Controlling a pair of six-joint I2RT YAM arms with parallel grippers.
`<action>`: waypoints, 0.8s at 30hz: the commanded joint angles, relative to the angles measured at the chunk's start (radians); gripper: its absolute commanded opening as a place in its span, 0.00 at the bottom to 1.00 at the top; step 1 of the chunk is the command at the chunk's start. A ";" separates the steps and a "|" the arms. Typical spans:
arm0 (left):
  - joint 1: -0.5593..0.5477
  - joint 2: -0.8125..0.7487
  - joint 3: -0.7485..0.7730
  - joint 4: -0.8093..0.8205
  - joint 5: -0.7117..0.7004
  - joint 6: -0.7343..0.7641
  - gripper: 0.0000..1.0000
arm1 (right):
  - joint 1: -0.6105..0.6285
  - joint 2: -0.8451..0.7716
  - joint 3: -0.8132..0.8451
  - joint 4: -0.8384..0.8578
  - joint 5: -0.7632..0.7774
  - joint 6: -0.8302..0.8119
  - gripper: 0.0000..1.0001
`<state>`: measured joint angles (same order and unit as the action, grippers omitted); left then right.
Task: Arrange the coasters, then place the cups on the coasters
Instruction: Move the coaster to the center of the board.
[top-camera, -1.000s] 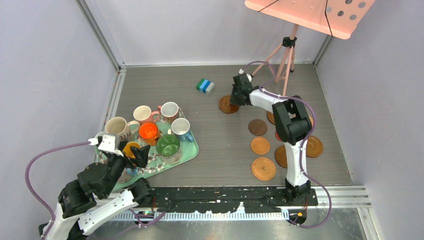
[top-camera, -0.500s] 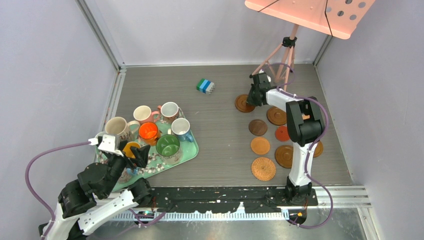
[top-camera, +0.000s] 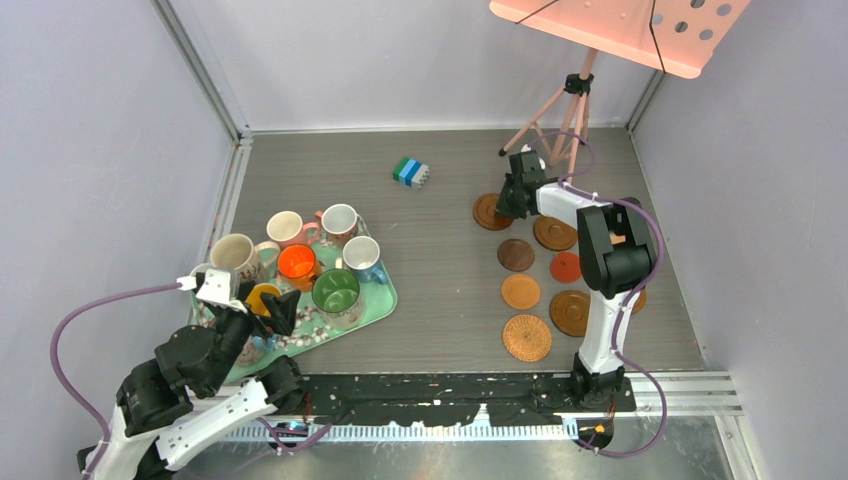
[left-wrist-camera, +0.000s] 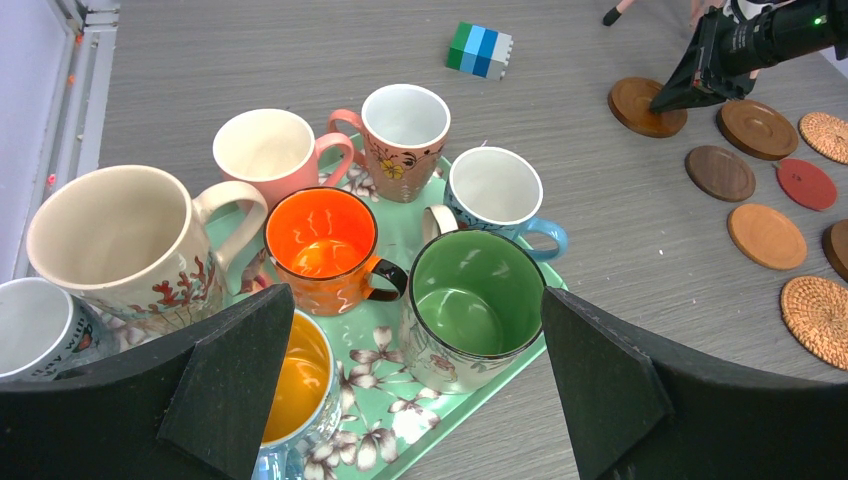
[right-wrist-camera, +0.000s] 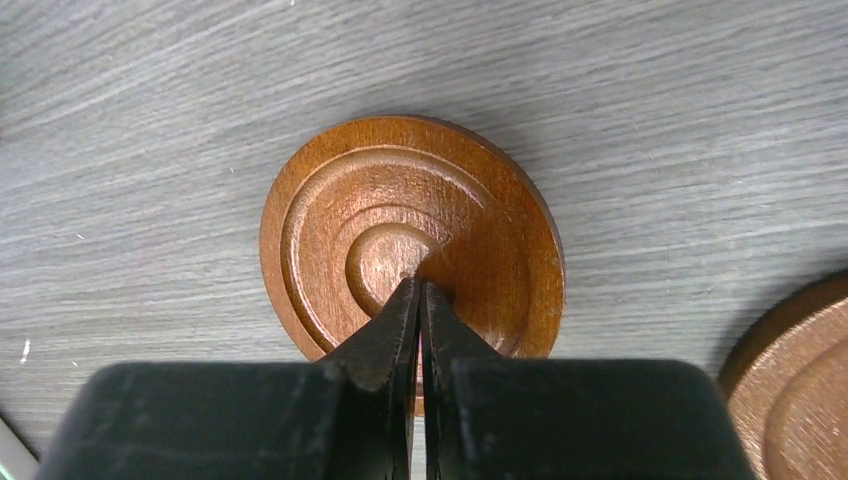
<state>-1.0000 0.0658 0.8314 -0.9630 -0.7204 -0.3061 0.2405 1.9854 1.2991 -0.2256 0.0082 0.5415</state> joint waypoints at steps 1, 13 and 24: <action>-0.001 0.013 -0.002 0.015 0.003 0.007 0.98 | 0.027 -0.061 0.060 -0.061 0.027 -0.081 0.09; -0.001 0.027 -0.002 0.016 0.001 0.007 0.98 | 0.165 0.042 0.186 -0.160 0.185 -0.136 0.12; -0.002 0.041 -0.001 0.013 0.001 0.009 0.98 | 0.175 0.132 0.269 -0.220 0.196 -0.116 0.14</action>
<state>-1.0000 0.0940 0.8314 -0.9630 -0.7204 -0.3058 0.4213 2.0903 1.5265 -0.3981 0.1635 0.4175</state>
